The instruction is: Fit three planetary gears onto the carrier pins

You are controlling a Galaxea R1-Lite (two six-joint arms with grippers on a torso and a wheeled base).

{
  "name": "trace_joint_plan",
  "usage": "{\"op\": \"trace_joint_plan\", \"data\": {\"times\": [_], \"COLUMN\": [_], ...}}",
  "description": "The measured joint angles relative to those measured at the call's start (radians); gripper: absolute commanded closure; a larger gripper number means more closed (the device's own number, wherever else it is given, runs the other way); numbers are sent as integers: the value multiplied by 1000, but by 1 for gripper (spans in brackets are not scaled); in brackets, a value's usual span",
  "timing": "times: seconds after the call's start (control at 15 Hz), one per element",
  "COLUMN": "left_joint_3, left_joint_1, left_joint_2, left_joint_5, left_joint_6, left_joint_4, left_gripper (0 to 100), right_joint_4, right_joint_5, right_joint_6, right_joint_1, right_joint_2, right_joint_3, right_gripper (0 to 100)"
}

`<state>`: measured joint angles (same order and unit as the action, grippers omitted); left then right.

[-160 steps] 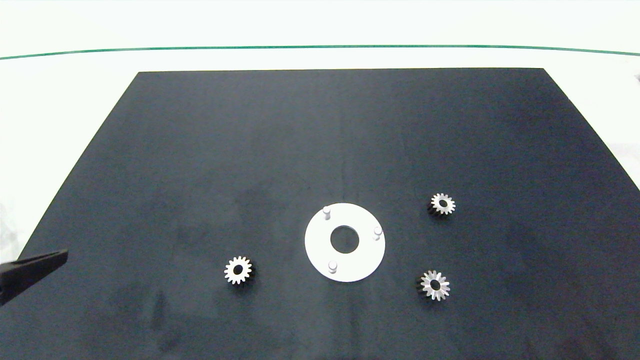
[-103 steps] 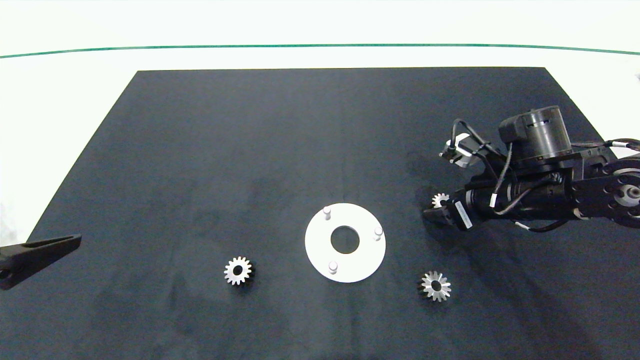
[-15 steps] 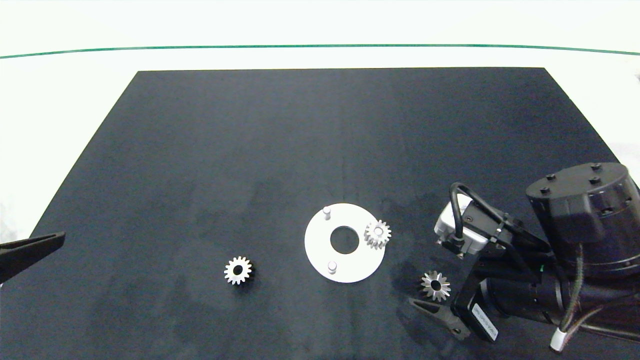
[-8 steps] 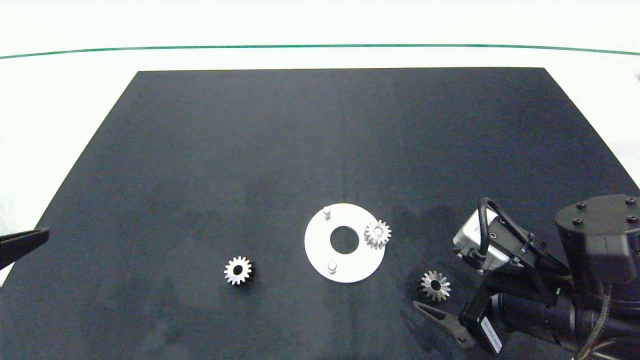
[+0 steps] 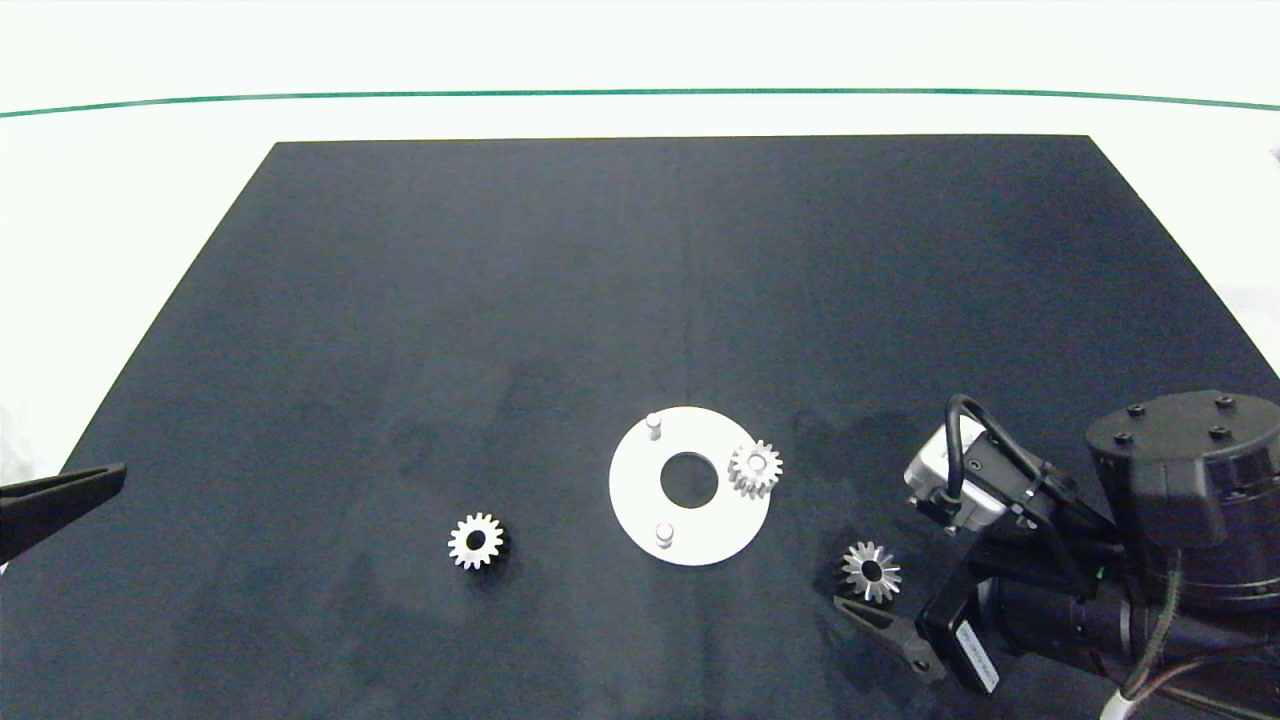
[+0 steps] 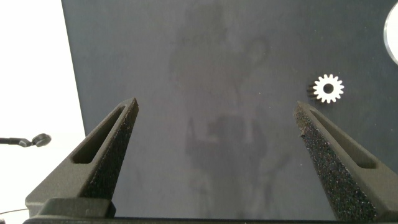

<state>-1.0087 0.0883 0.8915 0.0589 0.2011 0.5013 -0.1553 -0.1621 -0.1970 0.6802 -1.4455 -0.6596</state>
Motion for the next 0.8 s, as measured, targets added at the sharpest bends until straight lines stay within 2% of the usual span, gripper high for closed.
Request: {"op": "trace_joint_plan", "data": {"times": [0.2, 0.33, 0.8], "left_joint_3": [0, 0, 3], "left_joint_1": [2, 2, 2], "left_joint_2": [0, -1, -1], "left_joint_5": [0, 0, 0], "left_joint_6": [0, 0, 0], "left_joint_4": [2, 2, 2], "left_gripper": [0, 0, 0], "right_joint_4": [-10, -44, -54], "right_joint_5": [3, 3, 4], "right_joint_6": [7, 19, 18], "right_joint_1": [-2, -1, -1], "right_joint_2": [-24, -43, -63], "right_joint_3": [0, 4, 29], "right_gripper": [0, 0, 0]}}
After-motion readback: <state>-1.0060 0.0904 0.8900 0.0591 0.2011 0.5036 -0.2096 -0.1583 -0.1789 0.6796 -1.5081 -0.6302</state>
